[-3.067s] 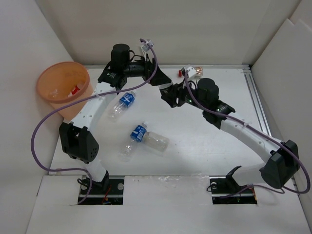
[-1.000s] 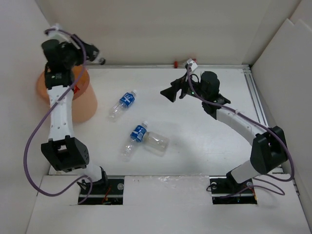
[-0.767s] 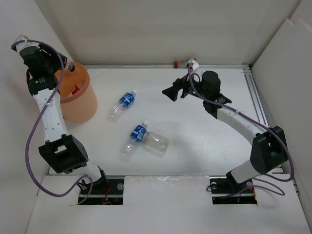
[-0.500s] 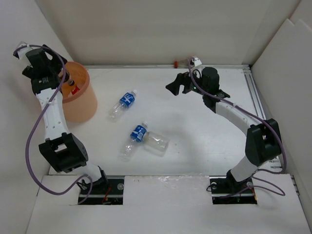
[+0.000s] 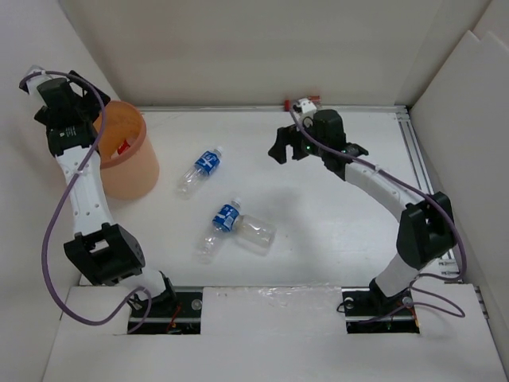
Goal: Put the plastic bottles in the bin
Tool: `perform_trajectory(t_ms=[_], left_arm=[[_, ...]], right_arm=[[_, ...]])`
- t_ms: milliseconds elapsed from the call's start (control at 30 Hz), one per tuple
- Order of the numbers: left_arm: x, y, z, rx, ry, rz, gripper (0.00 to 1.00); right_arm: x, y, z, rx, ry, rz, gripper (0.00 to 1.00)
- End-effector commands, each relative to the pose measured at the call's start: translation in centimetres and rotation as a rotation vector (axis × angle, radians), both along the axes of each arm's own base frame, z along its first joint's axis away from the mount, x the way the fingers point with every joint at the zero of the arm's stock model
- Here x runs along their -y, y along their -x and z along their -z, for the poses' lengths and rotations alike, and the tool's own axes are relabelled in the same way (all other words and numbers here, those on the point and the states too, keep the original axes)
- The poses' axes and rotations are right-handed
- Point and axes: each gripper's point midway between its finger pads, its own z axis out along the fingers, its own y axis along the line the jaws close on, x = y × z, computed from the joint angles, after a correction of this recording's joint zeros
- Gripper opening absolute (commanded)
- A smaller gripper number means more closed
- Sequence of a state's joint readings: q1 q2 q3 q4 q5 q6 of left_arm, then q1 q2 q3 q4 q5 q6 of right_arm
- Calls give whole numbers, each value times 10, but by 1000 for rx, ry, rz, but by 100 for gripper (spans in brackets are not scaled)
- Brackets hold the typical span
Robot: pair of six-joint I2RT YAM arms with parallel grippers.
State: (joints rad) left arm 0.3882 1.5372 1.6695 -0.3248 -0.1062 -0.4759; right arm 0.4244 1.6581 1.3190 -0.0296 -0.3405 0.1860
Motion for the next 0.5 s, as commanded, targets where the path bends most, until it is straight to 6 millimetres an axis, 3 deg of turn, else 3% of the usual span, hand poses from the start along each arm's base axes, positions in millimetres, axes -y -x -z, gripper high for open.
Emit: perform_trajectory(t_ms=[0, 67, 100, 167, 233, 367, 433, 467], left_arm=[[44, 11, -63, 162, -28, 210, 100], [74, 3, -69, 187, -21, 350, 100], [92, 1, -69, 192, -10, 415, 100], [110, -2, -77, 227, -10, 505, 100], [141, -7, -74, 256, 32, 648, 100], [200, -14, -67, 258, 81, 883, 100], [235, -11, -61, 264, 129, 1065, 100], [255, -10, -56, 258, 160, 1130, 100]], right_arm=[[-7, 42, 16, -28, 220, -38, 100], [-15, 66, 22, -38, 241, -88, 100], [-23, 85, 39, -62, 268, -122, 100], [-18, 96, 38, -51, 273, -85, 100], [3, 91, 47, -58, 271, 6, 100], [26, 56, 23, -37, 161, 111, 100], [35, 28, 24, -43, 148, 166, 100], [34, 10, 5, -18, 117, 190, 100]])
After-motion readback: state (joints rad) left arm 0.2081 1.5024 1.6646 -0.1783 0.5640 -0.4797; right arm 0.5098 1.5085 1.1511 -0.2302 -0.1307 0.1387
